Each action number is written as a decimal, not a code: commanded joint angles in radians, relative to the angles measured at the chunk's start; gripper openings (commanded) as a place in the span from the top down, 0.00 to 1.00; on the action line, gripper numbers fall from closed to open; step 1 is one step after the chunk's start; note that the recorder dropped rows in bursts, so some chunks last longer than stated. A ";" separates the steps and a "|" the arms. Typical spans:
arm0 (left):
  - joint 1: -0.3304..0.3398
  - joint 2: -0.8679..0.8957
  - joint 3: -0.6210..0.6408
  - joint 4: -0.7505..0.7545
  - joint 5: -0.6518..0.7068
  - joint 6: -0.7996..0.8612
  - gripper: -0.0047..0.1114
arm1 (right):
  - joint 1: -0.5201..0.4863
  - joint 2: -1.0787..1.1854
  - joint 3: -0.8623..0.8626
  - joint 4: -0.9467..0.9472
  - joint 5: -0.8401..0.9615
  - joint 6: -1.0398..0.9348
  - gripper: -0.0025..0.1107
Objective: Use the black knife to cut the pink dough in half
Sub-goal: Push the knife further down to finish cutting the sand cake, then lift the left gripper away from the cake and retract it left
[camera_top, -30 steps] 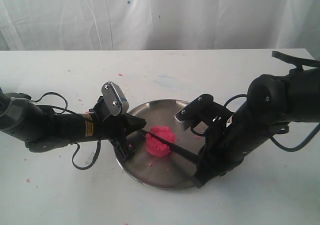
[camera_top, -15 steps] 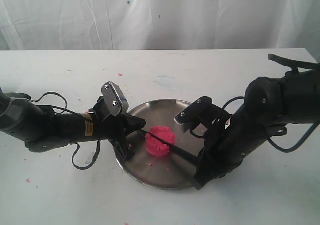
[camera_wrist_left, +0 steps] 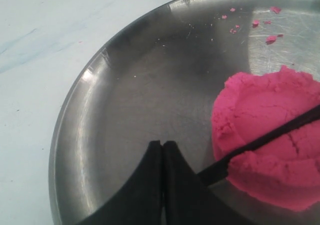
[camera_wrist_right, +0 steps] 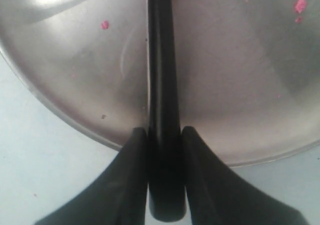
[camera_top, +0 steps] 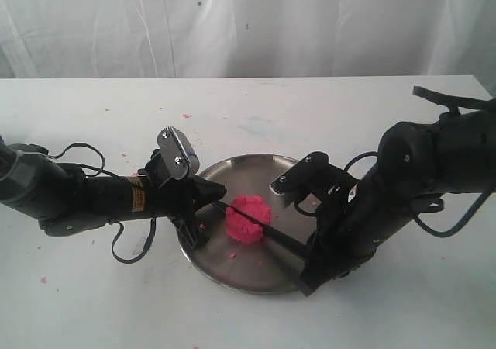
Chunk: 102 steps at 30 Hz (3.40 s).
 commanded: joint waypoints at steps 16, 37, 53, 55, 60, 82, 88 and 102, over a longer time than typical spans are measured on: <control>-0.003 0.008 0.006 0.019 0.124 -0.001 0.96 | 0.002 0.069 0.002 0.027 -0.035 -0.011 0.98; -0.003 0.008 0.006 0.021 0.128 -0.001 0.96 | 0.002 0.096 0.002 0.050 -0.069 -0.011 0.98; -0.003 0.008 0.006 0.009 0.046 -0.005 0.96 | 0.002 0.147 -0.039 0.050 -0.118 -0.011 0.98; -0.003 0.008 0.006 0.009 0.051 -0.005 0.96 | 0.002 0.161 -0.039 0.050 -0.121 -0.011 0.98; -0.003 0.008 0.006 0.009 0.051 -0.005 0.96 | 0.002 0.164 -0.039 0.050 -0.131 -0.011 0.98; 0.079 -0.257 0.008 0.001 -0.061 0.065 0.96 | 0.002 0.164 -0.039 0.050 -0.131 -0.011 0.98; 0.116 -0.477 0.028 -0.012 -0.030 0.057 0.96 | 0.002 0.164 -0.039 0.050 -0.131 -0.011 0.98; 0.118 -0.979 0.376 0.040 0.706 -0.131 0.96 | 0.002 0.164 -0.039 0.050 -0.120 -0.011 0.98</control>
